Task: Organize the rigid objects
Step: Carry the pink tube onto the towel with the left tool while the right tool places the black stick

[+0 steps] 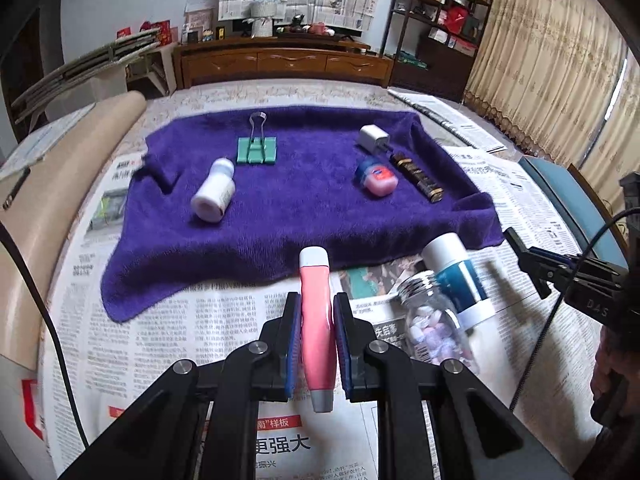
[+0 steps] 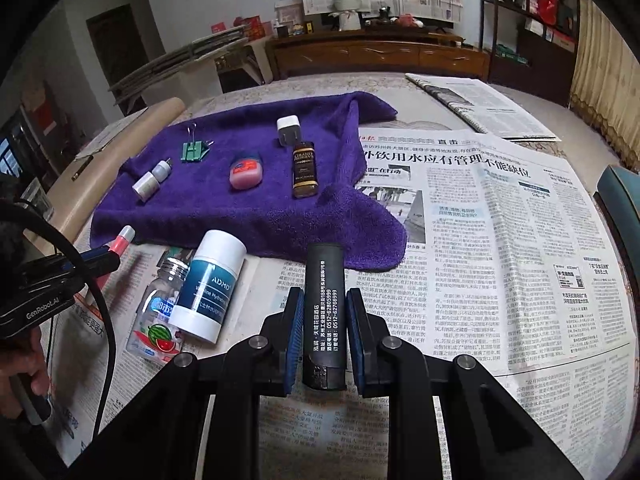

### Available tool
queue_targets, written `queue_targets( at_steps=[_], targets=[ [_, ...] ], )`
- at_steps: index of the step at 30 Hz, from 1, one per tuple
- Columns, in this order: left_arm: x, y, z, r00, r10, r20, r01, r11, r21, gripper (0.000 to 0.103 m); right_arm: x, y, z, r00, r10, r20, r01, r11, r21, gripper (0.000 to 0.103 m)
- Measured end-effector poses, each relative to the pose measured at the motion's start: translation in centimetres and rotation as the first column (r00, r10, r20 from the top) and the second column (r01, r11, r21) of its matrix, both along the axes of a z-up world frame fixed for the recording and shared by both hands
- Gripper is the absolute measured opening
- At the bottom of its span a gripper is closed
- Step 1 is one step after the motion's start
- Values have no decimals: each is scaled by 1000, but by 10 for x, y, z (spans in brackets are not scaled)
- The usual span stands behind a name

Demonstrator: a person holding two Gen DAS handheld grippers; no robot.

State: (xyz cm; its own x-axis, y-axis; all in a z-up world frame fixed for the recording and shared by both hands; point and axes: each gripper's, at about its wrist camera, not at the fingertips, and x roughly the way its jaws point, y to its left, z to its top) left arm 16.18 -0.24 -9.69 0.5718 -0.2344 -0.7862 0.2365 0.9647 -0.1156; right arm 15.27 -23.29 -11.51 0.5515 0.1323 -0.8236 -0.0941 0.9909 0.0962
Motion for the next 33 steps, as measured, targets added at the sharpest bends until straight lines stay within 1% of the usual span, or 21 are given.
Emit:
queue_targets(
  at_steps=[4, 8, 13, 16, 20, 25, 30, 33],
  targets=[
    [7, 1, 14, 1000, -6, 24, 6, 1000, -2, 16, 7, -1, 6, 1000, -3, 5, 3, 1000, 12, 21],
    [15, 5, 27, 999, -6, 41, 6, 1000, 1, 16, 14, 0, 17, 1000, -1, 29, 1, 1000, 9, 21],
    [37, 12, 40, 999, 2, 47, -1, 1000, -15, 16, 31, 5, 30, 999, 12, 40, -13, 1000, 19, 21],
    [53, 11, 44, 998, 1, 57, -1, 1000, -1, 16, 47, 14, 36, 998, 39, 46, -39, 999, 11, 21],
    [74, 10, 41, 999, -2, 50, 2, 1000, -6, 16, 73, 25, 40, 997, 67, 48, -68, 998, 8, 21],
    [95, 8, 29, 999, -2, 35, 2, 1000, -2, 16, 103, 39, 35, 995, 98, 34, -98, 995, 3, 21],
    [112, 8, 8, 1000, 3, -6, -3, 1000, -9, 16, 124, 53, 18, 992, 127, -8, -127, 991, -29, 21],
    [119, 6, -1, 1000, 4, -19, -4, 1000, -3, 16, 134, 60, 1, 989, 138, -52, -141, 989, -44, 21]
  ],
)
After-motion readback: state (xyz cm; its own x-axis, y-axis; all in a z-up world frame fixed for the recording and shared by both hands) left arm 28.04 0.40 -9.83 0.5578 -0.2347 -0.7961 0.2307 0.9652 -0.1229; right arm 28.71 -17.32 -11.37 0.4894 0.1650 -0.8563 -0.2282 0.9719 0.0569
